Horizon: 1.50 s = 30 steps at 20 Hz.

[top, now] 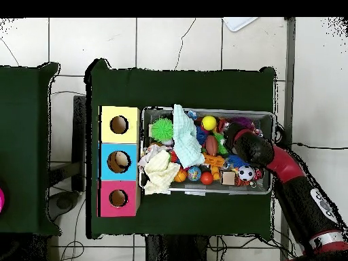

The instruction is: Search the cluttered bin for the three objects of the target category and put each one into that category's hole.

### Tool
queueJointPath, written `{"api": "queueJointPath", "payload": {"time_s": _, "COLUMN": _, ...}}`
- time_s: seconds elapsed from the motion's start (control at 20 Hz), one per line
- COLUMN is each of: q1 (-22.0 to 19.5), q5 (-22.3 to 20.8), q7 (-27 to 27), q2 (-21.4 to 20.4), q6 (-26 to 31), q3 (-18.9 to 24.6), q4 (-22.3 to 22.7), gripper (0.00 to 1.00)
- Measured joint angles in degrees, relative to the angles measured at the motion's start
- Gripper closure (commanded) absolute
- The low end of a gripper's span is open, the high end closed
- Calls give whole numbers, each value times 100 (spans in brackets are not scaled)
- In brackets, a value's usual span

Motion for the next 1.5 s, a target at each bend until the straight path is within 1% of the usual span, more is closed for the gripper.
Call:
{"api": "queueJointPath", "payload": {"time_s": 0.2, "q1": 0, "q5": 146, "q7": 0, "q2": -41, "q6": 98, "q3": 45, "q4": 192, "gripper": 100}}
{"api": "queueJointPath", "payload": {"time_s": 0.4, "q1": 1, "q5": 307, "q7": 0, "q2": -190, "q6": 244, "q3": 85, "q4": 400, "gripper": 100}}
{"api": "queueJointPath", "payload": {"time_s": 0.75, "q1": 5, "q5": 508, "q7": 0, "q2": -482, "q6": 420, "q3": 158, "q4": 592, "gripper": 100}}
{"api": "queueJointPath", "payload": {"time_s": 1.05, "q1": 23, "q5": 581, "q7": 0, "q2": -623, "q6": 563, "q3": 161, "q4": 724, "gripper": 100}}
{"api": "queueJointPath", "payload": {"time_s": 1.5, "q1": 127, "q5": 595, "q7": 0, "q2": -823, "q6": 710, "q3": 162, "q4": 791, "gripper": 100}}
